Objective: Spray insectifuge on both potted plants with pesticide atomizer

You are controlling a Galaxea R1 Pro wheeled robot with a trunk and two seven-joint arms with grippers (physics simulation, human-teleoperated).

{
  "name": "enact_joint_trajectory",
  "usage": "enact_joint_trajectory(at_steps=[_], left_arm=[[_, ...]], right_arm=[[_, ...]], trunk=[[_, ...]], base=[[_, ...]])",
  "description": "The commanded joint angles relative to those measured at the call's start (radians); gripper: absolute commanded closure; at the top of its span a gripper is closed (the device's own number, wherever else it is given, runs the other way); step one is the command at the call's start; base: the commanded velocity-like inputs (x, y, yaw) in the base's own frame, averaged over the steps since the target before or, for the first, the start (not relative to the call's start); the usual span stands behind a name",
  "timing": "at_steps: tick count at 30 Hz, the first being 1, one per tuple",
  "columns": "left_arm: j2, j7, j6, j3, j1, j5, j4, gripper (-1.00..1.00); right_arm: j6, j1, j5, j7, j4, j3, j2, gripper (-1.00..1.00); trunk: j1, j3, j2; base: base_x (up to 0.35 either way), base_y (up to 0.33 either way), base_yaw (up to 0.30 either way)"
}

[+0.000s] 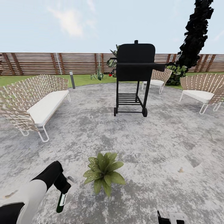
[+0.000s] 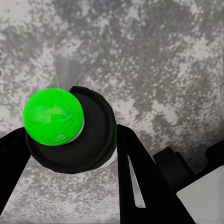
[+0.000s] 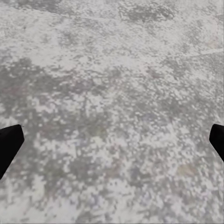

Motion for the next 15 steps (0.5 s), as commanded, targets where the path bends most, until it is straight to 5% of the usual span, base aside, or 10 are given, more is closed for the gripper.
enact_joint_trajectory(at_steps=[1,11,15], left_arm=[[0.000,-0.006,0.006,0.009,0.006,-0.007,-0.001,1.00],[-0.002,0.001,0.006,0.007,0.034,0.000,-0.002,1.00],[-0.002,0.001,0.006,0.007,0.035,0.001,-0.001,1.00]], right_arm=[[-0.002,-0.001,0.011,-0.007,0.002,-0.003,0.000,-1.00],[-0.003,-0.001,0.011,-0.007,0.003,-0.003,0.000,-1.00],[-0.003,-0.001,0.011,-0.007,0.002,-0.003,0.000,-1.00]], trunk=[[0.000,-0.001,0.000],[0.000,-0.001,0.000],[0.000,-0.001,0.000]], base=[[0.007,-0.004,0.274],[0.001,-0.004,0.277],[0.000,-0.212,0.149]])
